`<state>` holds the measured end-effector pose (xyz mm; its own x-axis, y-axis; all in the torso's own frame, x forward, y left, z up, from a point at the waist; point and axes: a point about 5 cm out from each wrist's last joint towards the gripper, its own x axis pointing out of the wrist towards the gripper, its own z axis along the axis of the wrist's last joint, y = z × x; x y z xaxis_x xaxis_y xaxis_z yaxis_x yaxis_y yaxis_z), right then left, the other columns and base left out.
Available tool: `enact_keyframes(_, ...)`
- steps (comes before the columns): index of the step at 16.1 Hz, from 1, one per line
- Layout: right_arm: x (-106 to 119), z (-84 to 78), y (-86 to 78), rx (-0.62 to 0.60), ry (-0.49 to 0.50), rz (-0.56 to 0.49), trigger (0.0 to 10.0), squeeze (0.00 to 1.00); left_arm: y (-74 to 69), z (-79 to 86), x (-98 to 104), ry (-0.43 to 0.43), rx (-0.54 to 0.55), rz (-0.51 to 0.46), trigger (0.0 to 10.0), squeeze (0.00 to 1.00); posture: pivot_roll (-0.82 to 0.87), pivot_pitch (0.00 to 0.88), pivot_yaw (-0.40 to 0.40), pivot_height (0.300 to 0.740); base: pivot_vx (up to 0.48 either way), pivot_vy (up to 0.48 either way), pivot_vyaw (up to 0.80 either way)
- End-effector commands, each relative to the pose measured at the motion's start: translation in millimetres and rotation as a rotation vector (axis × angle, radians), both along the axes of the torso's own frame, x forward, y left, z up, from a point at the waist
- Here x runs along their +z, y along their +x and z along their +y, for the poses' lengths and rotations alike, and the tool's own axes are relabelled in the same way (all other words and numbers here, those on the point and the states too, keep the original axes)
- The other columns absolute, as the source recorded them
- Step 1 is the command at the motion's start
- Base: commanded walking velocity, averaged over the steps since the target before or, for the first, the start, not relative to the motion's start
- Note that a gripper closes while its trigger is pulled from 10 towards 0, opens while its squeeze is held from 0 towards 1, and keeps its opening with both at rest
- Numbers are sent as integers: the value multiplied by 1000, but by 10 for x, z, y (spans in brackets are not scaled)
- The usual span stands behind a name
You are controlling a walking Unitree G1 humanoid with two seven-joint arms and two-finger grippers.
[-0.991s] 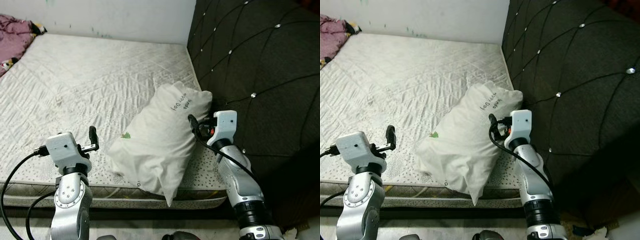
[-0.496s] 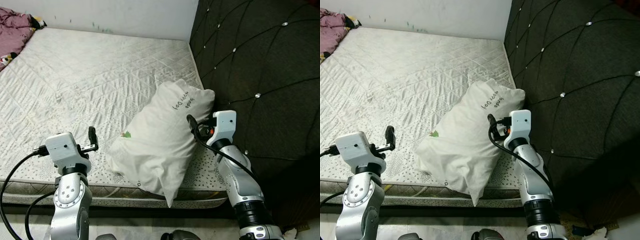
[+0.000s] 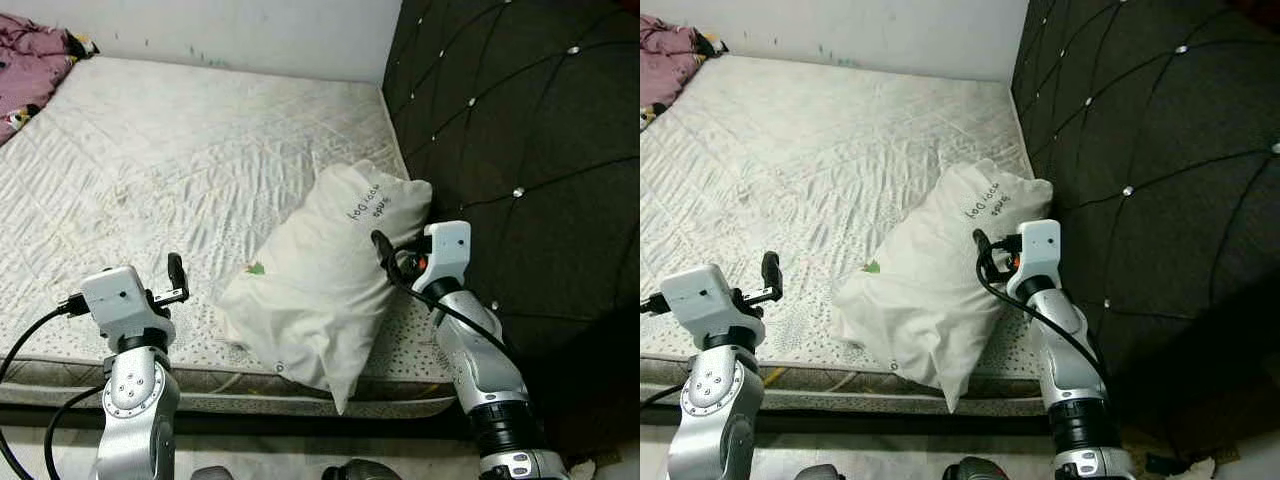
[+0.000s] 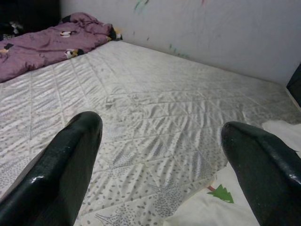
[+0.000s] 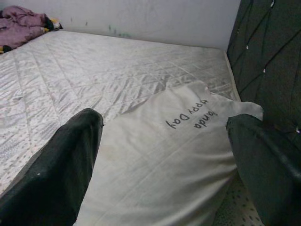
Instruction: Clean up the room
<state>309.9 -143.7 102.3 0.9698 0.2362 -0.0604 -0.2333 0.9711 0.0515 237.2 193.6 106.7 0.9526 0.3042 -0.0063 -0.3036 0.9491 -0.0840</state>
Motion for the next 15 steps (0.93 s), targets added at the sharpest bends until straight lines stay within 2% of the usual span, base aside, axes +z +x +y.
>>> enact_keyframes(1, -1, -17, 5, 5, -13, 3, 10000, 0, 1, -7, -21, -4, 9, 8, 10000, 0, 53, 24, -91, 691, 0, 0, 0)
enact_keyframes(3, 4, -23, 12, 7, -13, 1, 10000, 0, 11, -18, -21, -4, 5, 9, 10000, 0, 51, 25, -94, 675, 0, 0, 0)
enact_keyframes(10, 11, -19, 39, 14, -11, 6, 10000, 0, 72, -37, 3, -1, 2, 4, 10000, 0, 38, 46, -74, 675, 0, 0, 0)
enact_keyframes(15, 56, 22, 23, 91, -43, -1, 10000, 0, 56, -13, 57, -48, 74, -8, 10000, 0, 21, 71, -99, 675, 0, 0, 0)
